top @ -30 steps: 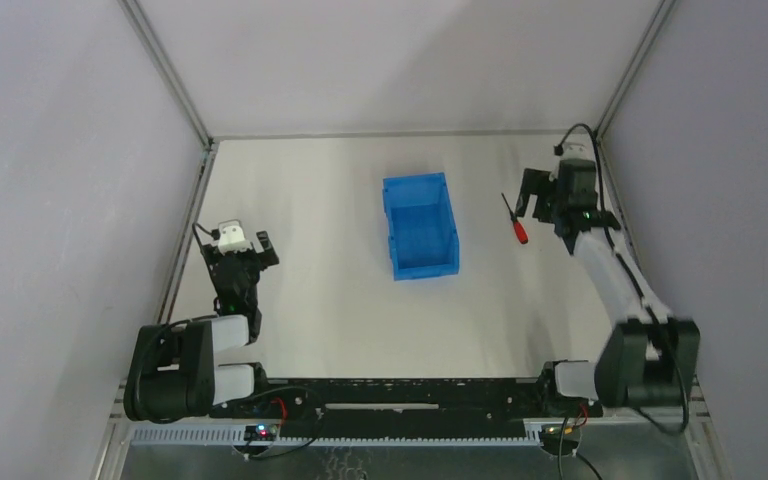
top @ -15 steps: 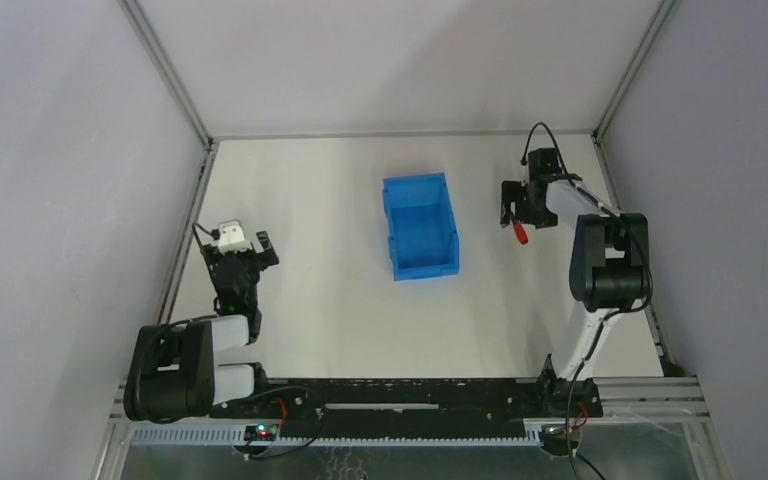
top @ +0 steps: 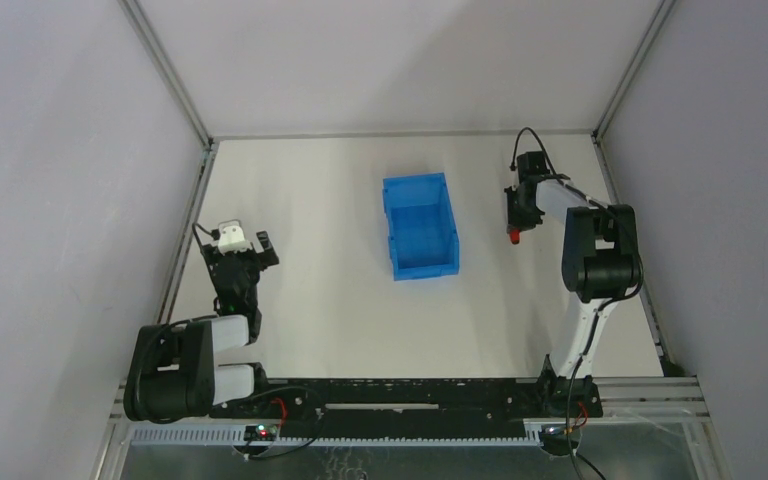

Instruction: Put the screwdriver in the bin

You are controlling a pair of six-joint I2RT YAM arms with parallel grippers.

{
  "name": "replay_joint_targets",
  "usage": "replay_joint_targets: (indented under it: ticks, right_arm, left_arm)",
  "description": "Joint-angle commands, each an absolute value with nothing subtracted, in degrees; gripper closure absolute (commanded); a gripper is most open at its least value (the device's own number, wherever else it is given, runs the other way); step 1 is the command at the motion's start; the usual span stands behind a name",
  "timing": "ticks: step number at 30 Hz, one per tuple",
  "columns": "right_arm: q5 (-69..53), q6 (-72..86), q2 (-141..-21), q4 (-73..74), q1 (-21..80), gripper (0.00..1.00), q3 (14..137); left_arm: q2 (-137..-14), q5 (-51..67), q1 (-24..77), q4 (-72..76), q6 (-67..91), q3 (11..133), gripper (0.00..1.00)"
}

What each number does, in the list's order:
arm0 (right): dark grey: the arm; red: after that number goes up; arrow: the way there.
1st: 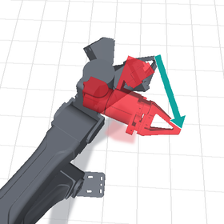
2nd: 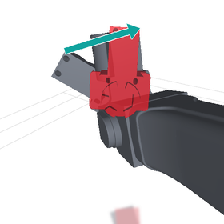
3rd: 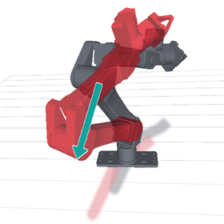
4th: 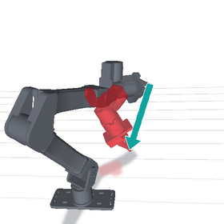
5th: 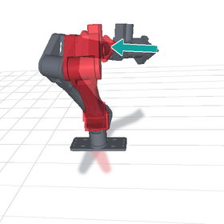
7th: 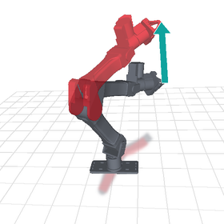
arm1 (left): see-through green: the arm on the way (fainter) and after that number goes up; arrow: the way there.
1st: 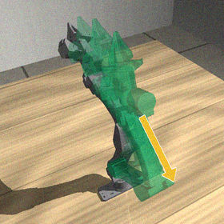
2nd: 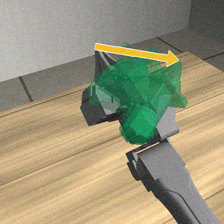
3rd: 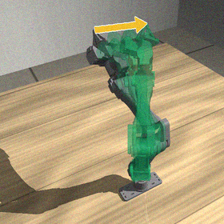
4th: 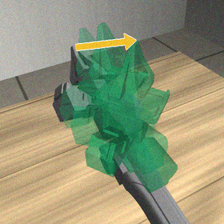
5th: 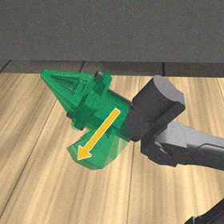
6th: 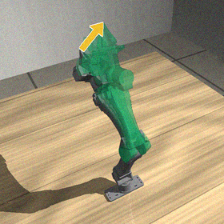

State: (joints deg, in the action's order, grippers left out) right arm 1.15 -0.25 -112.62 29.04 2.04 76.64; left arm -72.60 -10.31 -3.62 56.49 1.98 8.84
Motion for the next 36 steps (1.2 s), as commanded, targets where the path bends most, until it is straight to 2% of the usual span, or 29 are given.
replay_joint_targets:
  ticks: [1, 11, 19, 28, 36]
  right_arm:
    - [2.65, -0.26, -110.18, 29.98, 2.09, 0.86, 77.84]
    - [0.68, 4.04, -97.01, 37.4, 2.61, 0.97, 80.81]
    - [-6.75, 9.8, -87.78, 46.81, 4.13, 0.93, 87.95]
    - [-15.94, 15.65, -81.66, 43.04, 13.05, 0.88, 88.94]
    - [-8.7, 23.76, -85.25, 32.38, 25.76, 0.88, 82.93]
  left_arm:
    - [-72.07, -10.5, -3.39, 60.21, 1.58, 11.09, 0.0]
    - [-72.08, -10.48, -3.36, 60.2, 1.58, 11.08, 0.0]
    - [-72.11, -10.47, -3.42, 60.21, 1.57, 11.07, 0.0]
    - [-72.07, -10.49, -3.42, 60.21, 1.54, 11.13, 0.0]
    - [-72.06, -10.46, -3.35, 60.23, 1.58, 11.13, 0.0]
